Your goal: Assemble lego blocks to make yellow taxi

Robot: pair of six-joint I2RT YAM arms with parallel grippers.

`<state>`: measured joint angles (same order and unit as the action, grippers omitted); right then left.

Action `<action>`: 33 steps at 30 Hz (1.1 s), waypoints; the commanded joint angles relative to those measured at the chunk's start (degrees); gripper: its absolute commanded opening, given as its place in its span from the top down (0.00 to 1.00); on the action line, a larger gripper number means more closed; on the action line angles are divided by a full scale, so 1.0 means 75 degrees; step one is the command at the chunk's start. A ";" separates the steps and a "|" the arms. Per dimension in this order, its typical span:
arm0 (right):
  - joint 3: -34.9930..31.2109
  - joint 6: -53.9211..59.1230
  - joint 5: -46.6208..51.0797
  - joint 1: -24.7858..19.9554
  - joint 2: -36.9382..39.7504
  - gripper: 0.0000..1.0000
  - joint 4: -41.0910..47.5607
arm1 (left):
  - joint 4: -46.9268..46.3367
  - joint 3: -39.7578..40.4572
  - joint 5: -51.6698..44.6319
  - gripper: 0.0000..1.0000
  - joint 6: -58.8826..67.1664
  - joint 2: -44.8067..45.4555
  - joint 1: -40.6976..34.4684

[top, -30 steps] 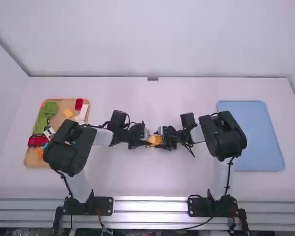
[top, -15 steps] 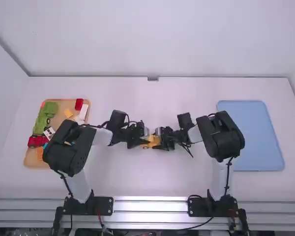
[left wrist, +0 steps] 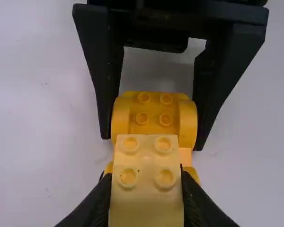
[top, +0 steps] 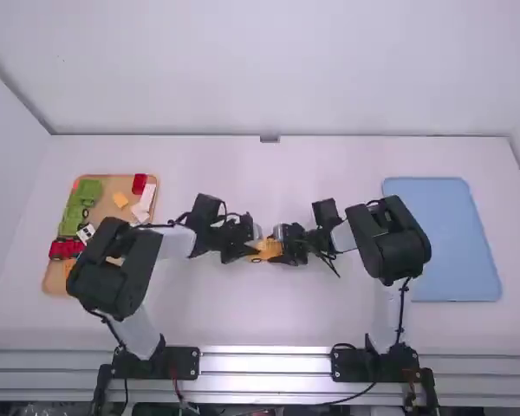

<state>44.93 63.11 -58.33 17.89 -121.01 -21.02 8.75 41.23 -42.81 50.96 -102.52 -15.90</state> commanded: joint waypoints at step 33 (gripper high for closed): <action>0.0015 -0.0038 0.0358 0.0020 -0.0114 0.50 0.0067 | -0.0341 -0.0093 0.0192 0.88 0.0915 0.0055 0.0009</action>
<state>44.95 62.96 -58.22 17.89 -121.01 -21.06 6.24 41.21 -39.46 56.90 -100.66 -15.90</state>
